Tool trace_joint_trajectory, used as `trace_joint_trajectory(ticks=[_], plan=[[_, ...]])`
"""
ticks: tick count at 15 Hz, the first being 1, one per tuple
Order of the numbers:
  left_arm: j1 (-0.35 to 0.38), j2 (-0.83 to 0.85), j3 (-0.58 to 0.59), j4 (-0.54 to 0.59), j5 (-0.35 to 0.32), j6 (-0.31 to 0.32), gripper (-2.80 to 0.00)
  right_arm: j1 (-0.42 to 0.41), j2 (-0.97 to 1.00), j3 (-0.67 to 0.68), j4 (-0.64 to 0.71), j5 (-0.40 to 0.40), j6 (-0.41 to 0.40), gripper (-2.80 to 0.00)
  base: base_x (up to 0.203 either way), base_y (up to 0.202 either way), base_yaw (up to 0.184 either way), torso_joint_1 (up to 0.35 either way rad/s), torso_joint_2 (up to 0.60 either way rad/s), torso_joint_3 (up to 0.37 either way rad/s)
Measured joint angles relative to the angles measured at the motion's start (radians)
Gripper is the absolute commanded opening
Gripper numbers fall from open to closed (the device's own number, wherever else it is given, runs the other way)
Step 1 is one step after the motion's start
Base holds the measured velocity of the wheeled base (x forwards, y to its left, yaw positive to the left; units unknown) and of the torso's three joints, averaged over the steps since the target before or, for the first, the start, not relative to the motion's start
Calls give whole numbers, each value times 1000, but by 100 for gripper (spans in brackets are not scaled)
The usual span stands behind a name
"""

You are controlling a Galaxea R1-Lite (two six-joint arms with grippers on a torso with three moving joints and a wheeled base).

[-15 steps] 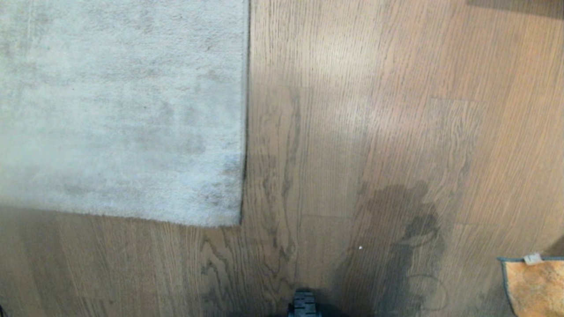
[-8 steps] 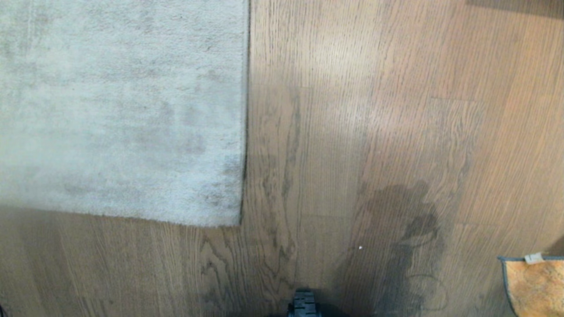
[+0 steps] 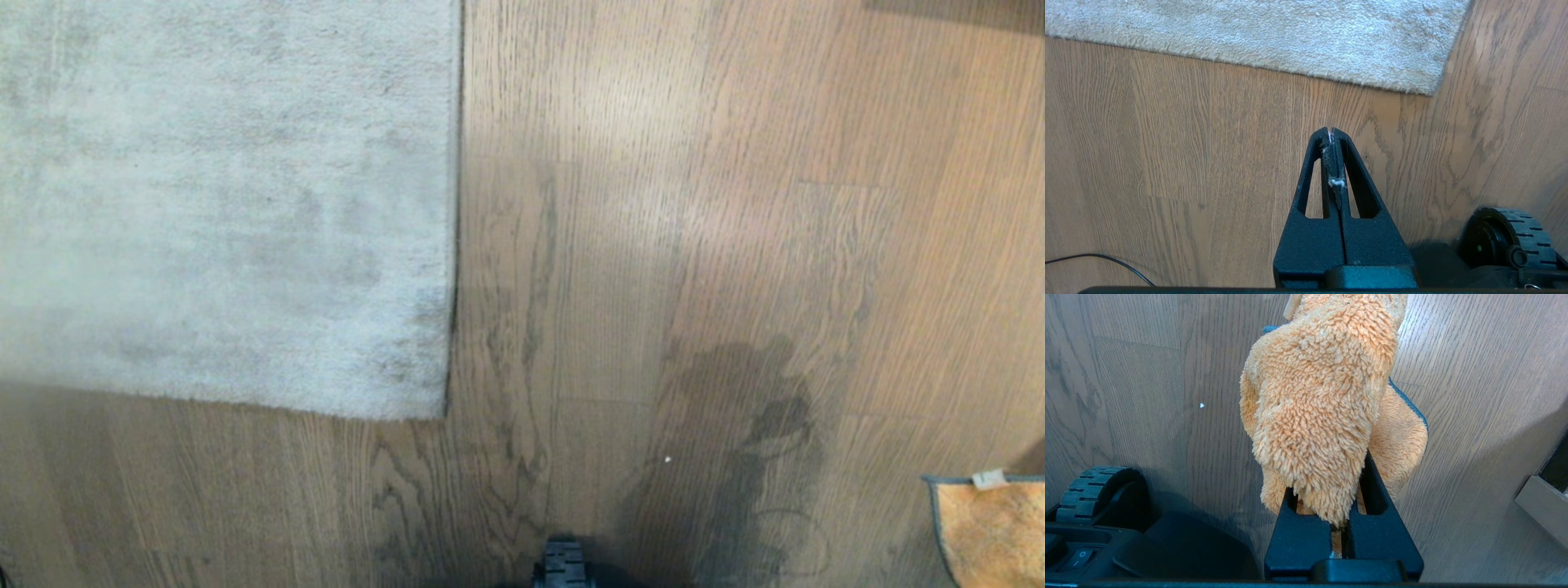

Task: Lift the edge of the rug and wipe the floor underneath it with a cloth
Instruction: Lift up the carpet

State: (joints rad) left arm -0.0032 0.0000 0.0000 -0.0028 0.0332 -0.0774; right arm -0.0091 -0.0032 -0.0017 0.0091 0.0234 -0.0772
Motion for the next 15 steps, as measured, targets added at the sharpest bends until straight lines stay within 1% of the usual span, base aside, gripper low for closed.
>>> trace_joint_trajectory(ticks=[15], plan=[[0,0,0,0,0,0,-280,0,1,0,0,0,0,-280,0,0,0,0,0,0]])
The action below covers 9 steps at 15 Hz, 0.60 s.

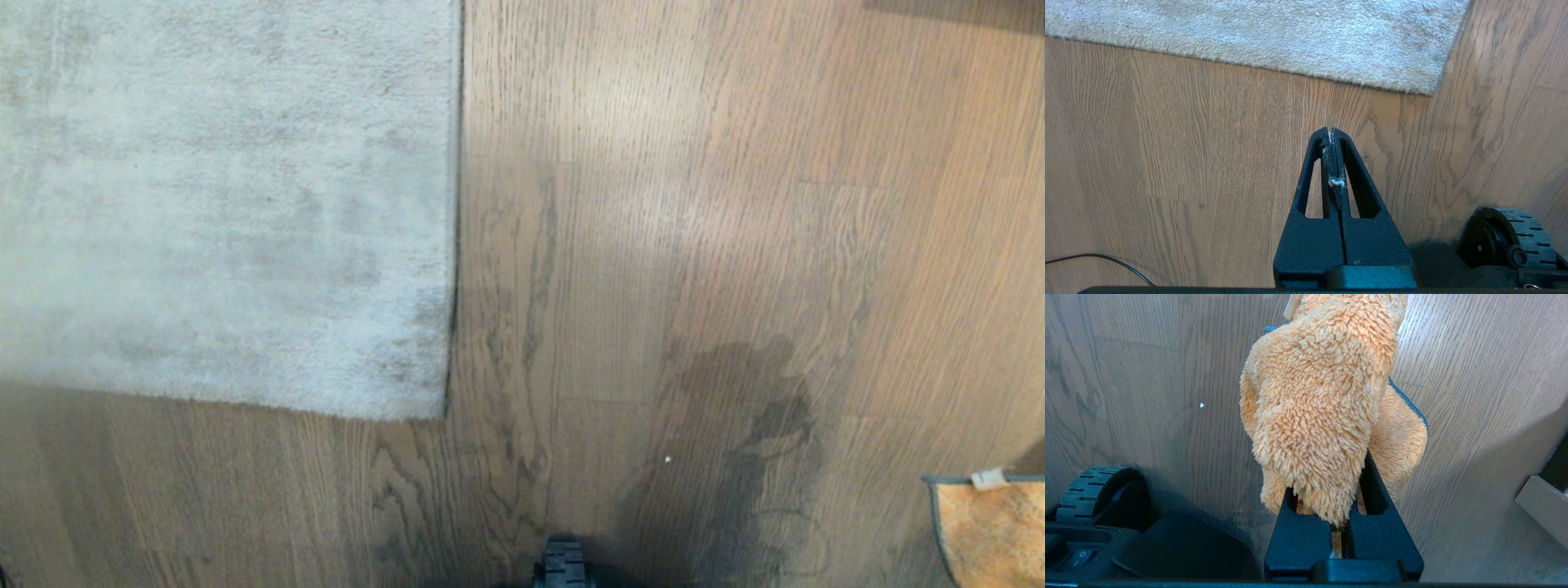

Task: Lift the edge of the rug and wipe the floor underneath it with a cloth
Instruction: Lift up the carpet

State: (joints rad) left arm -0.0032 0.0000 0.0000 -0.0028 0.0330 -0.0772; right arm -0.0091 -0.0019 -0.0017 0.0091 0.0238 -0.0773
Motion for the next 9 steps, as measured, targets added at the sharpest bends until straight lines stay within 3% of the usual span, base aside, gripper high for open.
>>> trace_joint_trajectory(ticks=[6,9], plan=[[0,0,0,6,-3,-3,-280,0,0,0,0,0,0,-280,0,0,0,0,0,0],[0,14,-16,62,-8,-3,-280,0,0,0,0,0,0,-280,0,0,0,0,0,0]])
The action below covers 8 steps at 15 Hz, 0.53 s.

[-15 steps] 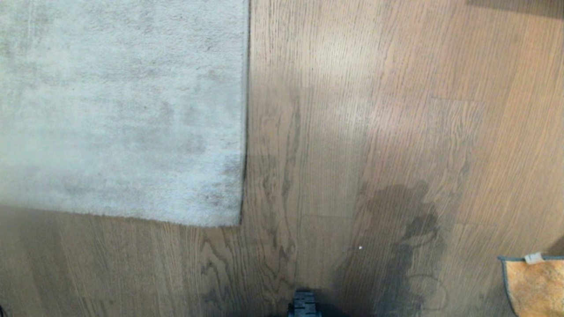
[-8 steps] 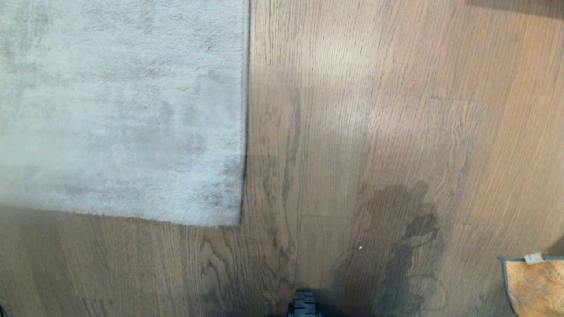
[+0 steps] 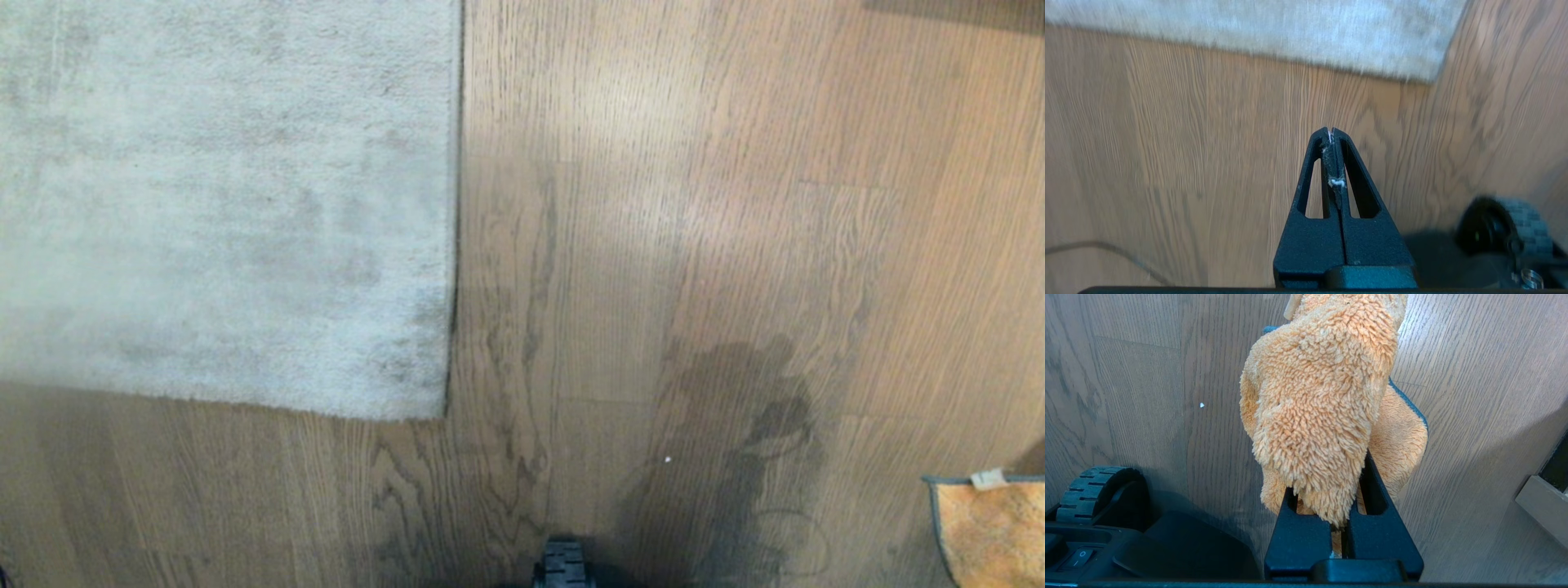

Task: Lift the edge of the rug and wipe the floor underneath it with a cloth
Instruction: Lift up the carpet

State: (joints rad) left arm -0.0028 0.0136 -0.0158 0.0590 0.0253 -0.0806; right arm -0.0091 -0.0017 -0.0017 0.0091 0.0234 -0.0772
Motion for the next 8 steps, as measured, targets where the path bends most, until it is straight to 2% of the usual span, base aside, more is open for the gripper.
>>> trace_joint_trajectory(ticks=[8], plan=[[-15,159,-10,15,-3,3,-280,0,0,0,0,1,0,-280,0,0,0,0,0,0]])
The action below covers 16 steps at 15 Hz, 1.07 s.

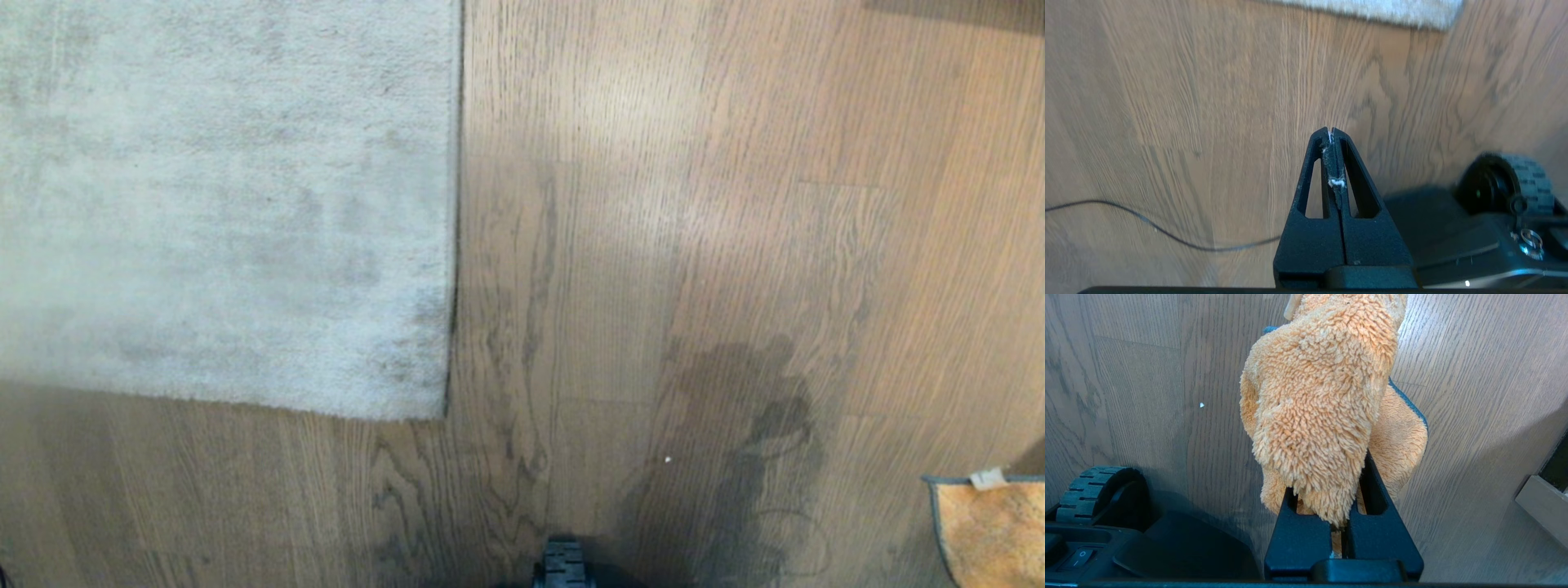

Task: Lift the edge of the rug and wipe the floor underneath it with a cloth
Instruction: Lift up the carpet

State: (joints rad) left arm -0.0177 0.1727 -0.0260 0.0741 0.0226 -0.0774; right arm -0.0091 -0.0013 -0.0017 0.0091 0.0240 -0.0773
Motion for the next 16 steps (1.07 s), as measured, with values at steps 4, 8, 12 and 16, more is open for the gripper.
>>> trace_joint_trajectory(ticks=[4,8,12,16], plan=[[-27,61,-1,0,0,0,-280,0,0,0,0,0,0,-280,0,0,0,0,0,0],[-40,181,-61,-1,0,-3,-280,0,0,0,0,0,0,-280,0,0,0,0,0,0],[-52,358,-153,-59,-56,-4,-280,0,0,0,0,0,0,-280,0,0,0,0,0,0],[-101,576,-197,-252,-88,-5,-280,0,0,0,0,0,0,-280,0,0,0,0,0,0]])
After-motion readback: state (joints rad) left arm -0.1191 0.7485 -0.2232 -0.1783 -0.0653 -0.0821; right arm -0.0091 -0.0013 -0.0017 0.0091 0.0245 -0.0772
